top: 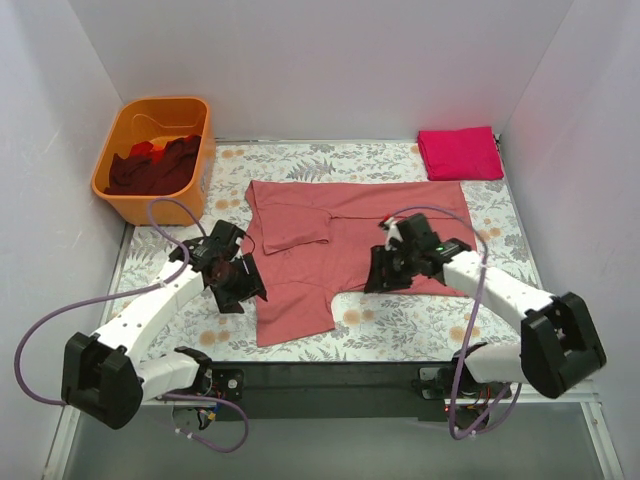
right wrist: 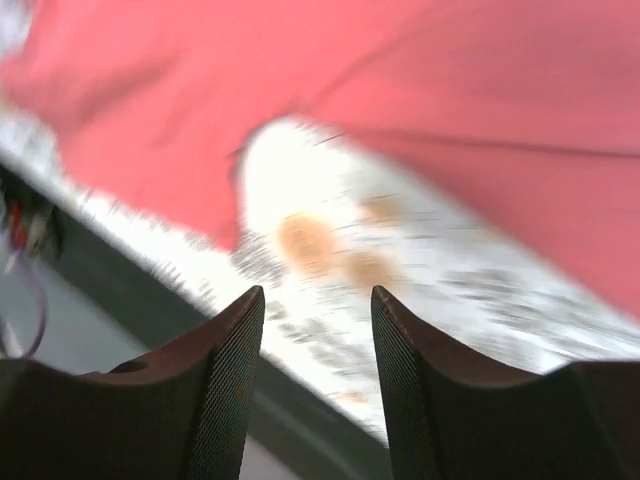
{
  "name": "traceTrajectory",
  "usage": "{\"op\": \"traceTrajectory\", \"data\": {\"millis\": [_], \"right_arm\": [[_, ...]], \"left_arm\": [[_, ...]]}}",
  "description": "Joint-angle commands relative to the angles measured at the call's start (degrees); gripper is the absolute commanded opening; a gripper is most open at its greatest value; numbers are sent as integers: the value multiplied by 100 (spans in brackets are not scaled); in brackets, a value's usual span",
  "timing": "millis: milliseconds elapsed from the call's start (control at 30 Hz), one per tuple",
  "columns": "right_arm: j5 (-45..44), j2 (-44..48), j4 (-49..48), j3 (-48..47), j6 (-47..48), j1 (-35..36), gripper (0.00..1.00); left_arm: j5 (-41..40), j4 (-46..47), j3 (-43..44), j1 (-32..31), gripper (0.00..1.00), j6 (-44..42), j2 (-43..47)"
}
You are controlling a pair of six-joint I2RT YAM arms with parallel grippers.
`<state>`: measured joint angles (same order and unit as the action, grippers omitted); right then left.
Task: Fold and stack the t-shirts
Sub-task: Fold the tshirt
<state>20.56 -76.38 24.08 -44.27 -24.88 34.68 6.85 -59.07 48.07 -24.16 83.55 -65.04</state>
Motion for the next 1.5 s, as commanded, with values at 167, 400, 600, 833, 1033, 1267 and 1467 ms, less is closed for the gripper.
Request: {"op": "traceTrajectory", "data": {"millis": [167,400,600,833,1033,1267,1467], "right_arm": [[-1862,1160,853,190,854,-2534,60],[-1713,1459,529,577,564,-3686,63],[-1888,1459,344,832,362,-4012,66],[-2538,1442,335,920,353,-4039,65],[-3294,1257,299,1096,414,-4206,64],[-2778,1020,160,973,423,-4733,63],[-2135,924,-17,1061,493,-5190,57]], "left_arm": [[-1081,1247,-131,639,56,-189,-1009],[-511,2083,-53,694,45,-392,-1951],[-483,2364,-158,685,45,-480,-2232],[-615,2541,-281,685,29,-629,-2382],[-1159,2453,-273,702,0,-831,-2338],[-1520,2435,-228,913,0,-1095,-2251],[-1345,2646,-343,966,0,-1156,-2145]]}}
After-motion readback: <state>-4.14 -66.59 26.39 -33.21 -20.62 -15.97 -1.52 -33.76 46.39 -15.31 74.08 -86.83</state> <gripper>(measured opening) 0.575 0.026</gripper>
